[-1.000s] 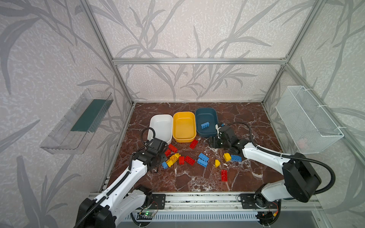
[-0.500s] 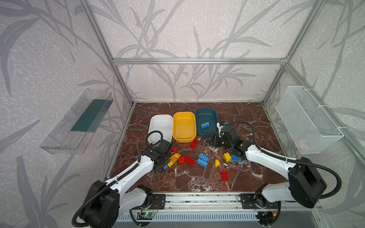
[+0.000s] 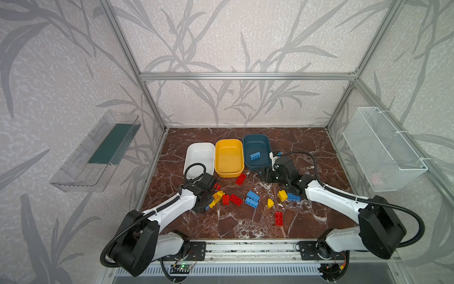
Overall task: Sort the legos into containers by color
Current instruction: 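Grasp a blue brick in the pile with left gripper while right arm draws back, then carry the blue brick with the left gripper into the teal bin and release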
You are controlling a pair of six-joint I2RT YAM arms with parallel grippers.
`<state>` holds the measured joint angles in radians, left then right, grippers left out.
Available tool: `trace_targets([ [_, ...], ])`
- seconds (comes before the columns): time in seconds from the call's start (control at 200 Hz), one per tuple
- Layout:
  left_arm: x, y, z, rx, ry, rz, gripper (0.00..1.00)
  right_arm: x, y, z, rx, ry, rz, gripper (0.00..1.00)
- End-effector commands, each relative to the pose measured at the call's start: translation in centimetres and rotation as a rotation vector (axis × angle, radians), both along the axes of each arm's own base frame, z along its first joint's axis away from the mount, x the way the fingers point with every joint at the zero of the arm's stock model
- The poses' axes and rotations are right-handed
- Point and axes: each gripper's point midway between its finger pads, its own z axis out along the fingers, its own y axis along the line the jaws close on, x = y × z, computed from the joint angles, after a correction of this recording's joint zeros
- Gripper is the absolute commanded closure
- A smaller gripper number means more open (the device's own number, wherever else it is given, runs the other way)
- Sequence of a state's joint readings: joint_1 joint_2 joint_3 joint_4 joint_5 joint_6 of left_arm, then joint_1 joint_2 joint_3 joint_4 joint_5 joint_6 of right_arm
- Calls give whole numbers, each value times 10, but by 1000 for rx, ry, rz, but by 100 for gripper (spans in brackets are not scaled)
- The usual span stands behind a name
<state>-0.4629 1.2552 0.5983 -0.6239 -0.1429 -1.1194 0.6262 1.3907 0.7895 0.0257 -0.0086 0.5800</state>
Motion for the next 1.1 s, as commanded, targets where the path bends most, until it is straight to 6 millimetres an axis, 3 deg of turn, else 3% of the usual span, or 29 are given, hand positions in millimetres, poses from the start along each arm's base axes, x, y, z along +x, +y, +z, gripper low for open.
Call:
trace_targets([
  [0.0, 0, 8, 1, 55, 15, 13, 71, 1, -1, -2, 3, -5, -6, 23],
  [0.18, 4, 6, 4, 61, 12, -5, 76, 1, -2, 0, 0, -10, -8, 23],
  [0.395, 11, 8, 23, 82, -25, -28, 77, 1, -2, 0, -4, -13, -9, 23],
  [0.755, 24, 11, 65, 118, -101, -83, 79, 2, -2, 0, -8, -14, -8, 23],
  [1.095, 57, -12, 125, 110, -218, -276, 80, -5, -7, 11, -10, -25, -6, 23],
])
